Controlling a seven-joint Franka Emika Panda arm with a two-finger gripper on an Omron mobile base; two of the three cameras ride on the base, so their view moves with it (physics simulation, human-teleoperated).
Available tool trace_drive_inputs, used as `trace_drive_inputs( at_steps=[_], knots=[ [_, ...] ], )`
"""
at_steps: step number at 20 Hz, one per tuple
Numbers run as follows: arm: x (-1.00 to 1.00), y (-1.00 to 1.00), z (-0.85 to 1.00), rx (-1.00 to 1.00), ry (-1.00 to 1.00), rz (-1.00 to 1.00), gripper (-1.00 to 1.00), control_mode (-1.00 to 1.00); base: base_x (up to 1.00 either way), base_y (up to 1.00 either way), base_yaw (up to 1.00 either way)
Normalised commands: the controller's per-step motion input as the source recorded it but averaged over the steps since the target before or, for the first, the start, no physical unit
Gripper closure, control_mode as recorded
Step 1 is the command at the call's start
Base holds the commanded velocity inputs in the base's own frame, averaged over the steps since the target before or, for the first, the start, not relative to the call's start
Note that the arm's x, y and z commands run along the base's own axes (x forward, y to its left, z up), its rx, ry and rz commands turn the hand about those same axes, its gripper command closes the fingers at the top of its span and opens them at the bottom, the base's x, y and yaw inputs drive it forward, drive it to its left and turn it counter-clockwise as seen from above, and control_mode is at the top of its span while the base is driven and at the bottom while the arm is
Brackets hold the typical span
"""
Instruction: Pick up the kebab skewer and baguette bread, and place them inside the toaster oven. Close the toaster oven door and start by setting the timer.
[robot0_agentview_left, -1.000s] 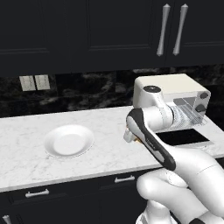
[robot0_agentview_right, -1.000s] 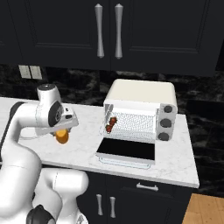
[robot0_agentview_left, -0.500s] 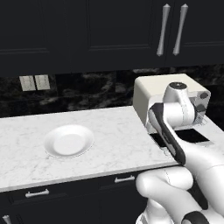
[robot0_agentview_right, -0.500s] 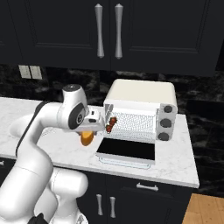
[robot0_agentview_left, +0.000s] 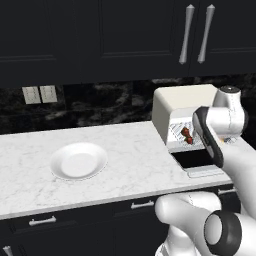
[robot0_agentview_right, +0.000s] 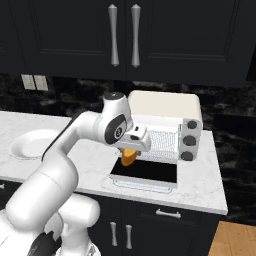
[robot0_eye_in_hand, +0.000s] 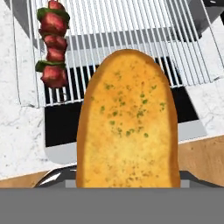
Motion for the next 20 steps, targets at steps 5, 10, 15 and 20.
trace_drive_inputs(
  at_steps=[5, 10, 15, 20],
  knots=[
    [0.24, -0.45, -0.04, 0.00, 0.00, -0.03, 1.00, -1.00, 0.00, 0.00, 0.00],
    [0.16, 0.01, -0.06, 0.00, -0.04, 0.00, 1.00, -1.00, 0.00, 0.00, 0.00],
    [0.36, 0.00, -0.01, 0.02, -0.03, 0.00, 1.00, -1.00, 0.00, 0.00, 0.00],
    [0.45, 0.00, -0.13, 0.06, -0.05, 0.00, 1.00, -1.00, 0.00, 0.00, 0.00]
  ],
)
